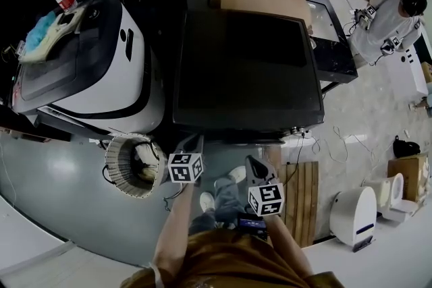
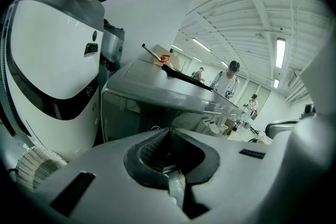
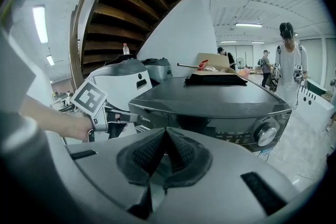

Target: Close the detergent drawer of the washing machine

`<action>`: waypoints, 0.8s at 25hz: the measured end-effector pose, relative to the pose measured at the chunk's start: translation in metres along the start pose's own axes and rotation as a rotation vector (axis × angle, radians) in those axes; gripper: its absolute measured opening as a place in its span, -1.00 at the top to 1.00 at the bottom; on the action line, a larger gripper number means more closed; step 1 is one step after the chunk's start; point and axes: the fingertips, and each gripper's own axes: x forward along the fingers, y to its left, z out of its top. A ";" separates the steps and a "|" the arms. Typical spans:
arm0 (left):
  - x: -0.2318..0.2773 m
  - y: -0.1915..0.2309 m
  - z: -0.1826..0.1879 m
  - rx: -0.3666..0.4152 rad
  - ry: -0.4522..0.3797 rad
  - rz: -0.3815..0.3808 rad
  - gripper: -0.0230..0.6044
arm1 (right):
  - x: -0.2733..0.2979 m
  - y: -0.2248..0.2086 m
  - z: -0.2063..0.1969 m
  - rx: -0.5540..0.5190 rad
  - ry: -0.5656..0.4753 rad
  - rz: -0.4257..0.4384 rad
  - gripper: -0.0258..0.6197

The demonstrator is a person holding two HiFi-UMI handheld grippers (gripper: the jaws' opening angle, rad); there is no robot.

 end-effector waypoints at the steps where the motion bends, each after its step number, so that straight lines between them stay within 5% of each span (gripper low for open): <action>1: -0.006 0.000 -0.004 -0.005 -0.001 -0.001 0.85 | -0.003 0.001 0.001 -0.004 -0.006 -0.001 0.89; 6: -0.033 -0.010 -0.004 -0.005 -0.034 -0.026 0.85 | -0.019 0.004 0.012 -0.011 -0.057 -0.028 0.89; 16: -0.107 -0.055 0.042 -0.120 -0.256 -0.158 0.85 | -0.073 0.005 0.036 0.072 -0.197 -0.086 0.89; 20: -0.148 -0.086 0.070 -0.027 -0.354 -0.212 0.85 | -0.091 0.009 0.036 0.025 -0.198 -0.117 0.89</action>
